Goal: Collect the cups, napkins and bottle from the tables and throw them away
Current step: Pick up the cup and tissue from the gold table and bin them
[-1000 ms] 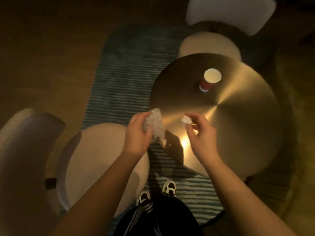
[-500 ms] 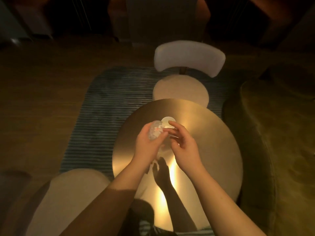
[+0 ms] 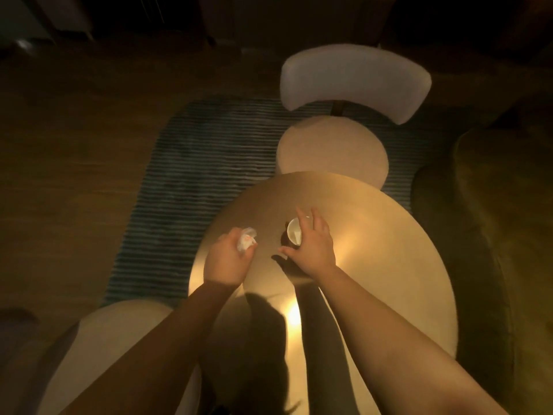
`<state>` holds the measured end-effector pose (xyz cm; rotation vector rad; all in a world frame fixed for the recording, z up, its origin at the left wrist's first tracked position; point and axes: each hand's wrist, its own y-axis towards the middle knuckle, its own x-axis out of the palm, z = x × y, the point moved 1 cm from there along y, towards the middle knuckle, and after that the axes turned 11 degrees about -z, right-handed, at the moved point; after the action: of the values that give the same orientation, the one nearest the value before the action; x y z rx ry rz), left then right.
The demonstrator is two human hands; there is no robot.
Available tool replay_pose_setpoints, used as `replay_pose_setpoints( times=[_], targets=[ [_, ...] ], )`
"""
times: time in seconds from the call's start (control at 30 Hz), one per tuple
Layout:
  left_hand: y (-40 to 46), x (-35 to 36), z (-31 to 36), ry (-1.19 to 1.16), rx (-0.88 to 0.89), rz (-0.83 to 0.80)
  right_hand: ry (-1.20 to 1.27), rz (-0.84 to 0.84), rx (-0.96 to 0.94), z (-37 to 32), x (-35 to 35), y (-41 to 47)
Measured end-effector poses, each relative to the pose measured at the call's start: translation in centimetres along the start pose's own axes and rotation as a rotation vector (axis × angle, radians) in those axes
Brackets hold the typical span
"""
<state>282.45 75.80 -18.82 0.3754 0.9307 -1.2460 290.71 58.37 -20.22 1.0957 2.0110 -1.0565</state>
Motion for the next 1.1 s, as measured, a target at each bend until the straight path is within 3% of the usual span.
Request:
replay_pose_setpoints(
  times=[0.27,0.53,0.83,1.1],
  targets=[
    [-0.3,-1.3,-1.1,0.116,0.045,-0.066,0.125,0.118,0.004,-0.5,1.7,-0.7],
    [-4.6,-2.7,1.7,0.151,0.291,-0.110,0.168,0.295,0.111,0.6,0.6,-12.3],
    [-14.5,4.1,9.8,0.219,0.670,-0.432,0.303,0.613,0.601,6.3,2.0,-31.2],
    [-31.4,11.6,15.5,0.327,1.158,-0.729,0.468,0.893,0.972,8.0,8.3,-50.8]
  ],
)
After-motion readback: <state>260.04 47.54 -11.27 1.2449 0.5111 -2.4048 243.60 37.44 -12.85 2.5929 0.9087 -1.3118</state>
